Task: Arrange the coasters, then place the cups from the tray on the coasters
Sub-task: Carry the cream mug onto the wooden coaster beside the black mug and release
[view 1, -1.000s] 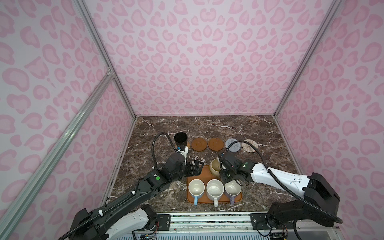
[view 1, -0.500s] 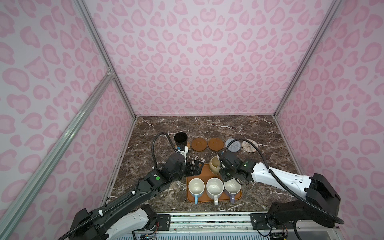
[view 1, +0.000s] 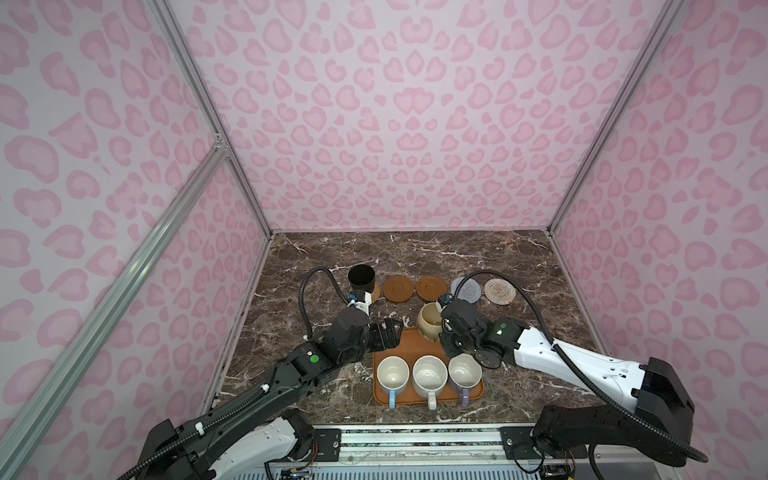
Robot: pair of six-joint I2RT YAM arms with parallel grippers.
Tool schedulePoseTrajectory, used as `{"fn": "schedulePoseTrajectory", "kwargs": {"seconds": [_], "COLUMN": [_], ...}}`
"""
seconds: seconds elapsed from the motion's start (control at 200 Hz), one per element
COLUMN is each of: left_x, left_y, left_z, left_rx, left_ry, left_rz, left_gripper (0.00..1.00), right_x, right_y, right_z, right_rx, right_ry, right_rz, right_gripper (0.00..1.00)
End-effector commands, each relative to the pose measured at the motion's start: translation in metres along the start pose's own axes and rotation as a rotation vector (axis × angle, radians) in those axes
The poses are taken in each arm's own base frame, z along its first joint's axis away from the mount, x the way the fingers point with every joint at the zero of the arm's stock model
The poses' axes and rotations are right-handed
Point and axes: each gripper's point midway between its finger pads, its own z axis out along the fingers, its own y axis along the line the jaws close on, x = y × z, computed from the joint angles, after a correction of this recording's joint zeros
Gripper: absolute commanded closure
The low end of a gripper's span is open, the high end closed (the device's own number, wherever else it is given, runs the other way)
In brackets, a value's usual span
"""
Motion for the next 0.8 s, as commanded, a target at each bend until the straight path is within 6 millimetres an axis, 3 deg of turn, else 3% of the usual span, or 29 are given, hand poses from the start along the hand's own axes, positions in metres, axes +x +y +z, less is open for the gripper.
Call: {"fn": "schedulePoseTrajectory", "kwargs": {"seconds": [0.0, 0.325, 0.535, 0.795], "left_x": [-0.013, -0.021, -0.033, -0.046], "left_y": [0.002, -0.009, 0.011, 0.038], "left_z": [-0.003, -0.002, 0.002, 0.010], "left_rx": [-0.022, 0.023, -0.017, -0.104], "left_ry": [-0.063, -0.033, -0.023, -0.021], "left_rz": [-0.011, 0.046, 0.025, 0.003], "left_gripper": [0.03, 0.04, 0.04, 0.05], "right_x": [-0.030, -0.084, -0.116, -0.138], "right_y": [0.002, 0.014, 0.027, 0.036], "right_z": [-0.003, 0.012, 0.038, 0.078], "right_rx": [0.024, 0.081, 0.114, 0.130], "right_ry": [-0.105, -0.176, -0.189, -0.177], "right_rz": [0.032, 0.086, 0.097, 0.130], "right_gripper": [1.00, 1.00, 1.00, 1.00]}}
